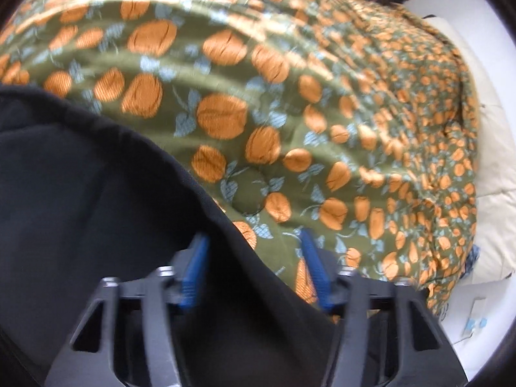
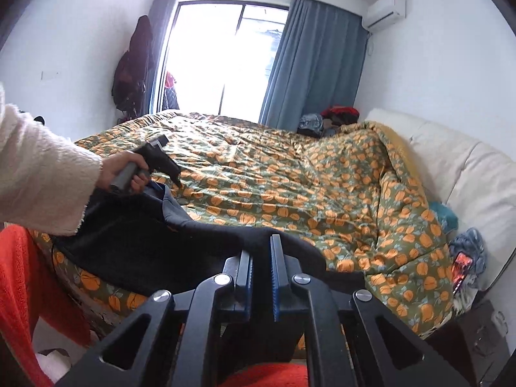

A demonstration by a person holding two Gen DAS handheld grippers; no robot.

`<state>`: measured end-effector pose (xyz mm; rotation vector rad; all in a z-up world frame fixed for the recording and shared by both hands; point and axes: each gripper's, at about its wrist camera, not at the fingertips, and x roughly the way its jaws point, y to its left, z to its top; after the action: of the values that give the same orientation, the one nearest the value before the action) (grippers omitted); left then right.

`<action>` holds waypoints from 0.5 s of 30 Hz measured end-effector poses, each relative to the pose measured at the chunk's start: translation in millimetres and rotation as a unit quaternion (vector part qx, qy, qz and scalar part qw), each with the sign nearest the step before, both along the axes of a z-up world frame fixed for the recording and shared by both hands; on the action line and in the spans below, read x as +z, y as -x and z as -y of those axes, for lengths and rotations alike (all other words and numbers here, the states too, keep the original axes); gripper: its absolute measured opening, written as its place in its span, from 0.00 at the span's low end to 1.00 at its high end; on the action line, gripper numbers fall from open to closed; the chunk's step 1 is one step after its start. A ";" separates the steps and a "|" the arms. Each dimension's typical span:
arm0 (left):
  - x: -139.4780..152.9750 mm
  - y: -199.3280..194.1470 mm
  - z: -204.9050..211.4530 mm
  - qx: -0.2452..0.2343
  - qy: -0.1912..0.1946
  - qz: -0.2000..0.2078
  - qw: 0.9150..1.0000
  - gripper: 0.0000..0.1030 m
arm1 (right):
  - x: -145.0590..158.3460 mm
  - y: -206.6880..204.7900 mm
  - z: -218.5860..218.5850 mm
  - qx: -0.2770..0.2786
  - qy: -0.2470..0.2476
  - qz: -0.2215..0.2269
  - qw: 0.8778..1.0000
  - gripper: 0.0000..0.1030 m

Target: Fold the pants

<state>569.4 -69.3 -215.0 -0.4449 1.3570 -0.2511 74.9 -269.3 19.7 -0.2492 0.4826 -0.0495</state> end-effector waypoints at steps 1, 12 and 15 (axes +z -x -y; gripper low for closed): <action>-2.4 1.2 -1.1 0.002 -0.010 0.000 1.000 0.15 | 1.9 2.6 -1.3 0.002 0.002 0.002 1.000 0.08; 120.6 151.5 -93.7 0.109 0.051 0.194 0.974 0.05 | 0.5 -45.6 95.8 -0.073 -0.120 -0.066 0.988 0.07; 154.4 115.0 -87.3 0.123 0.015 0.224 0.967 0.07 | 13.3 -113.4 138.6 -0.065 -0.140 -0.097 0.983 0.06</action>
<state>454.4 18.0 -60.6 -0.5408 0.8473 -0.1544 188.2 -407.9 33.0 0.0541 0.6916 -0.0843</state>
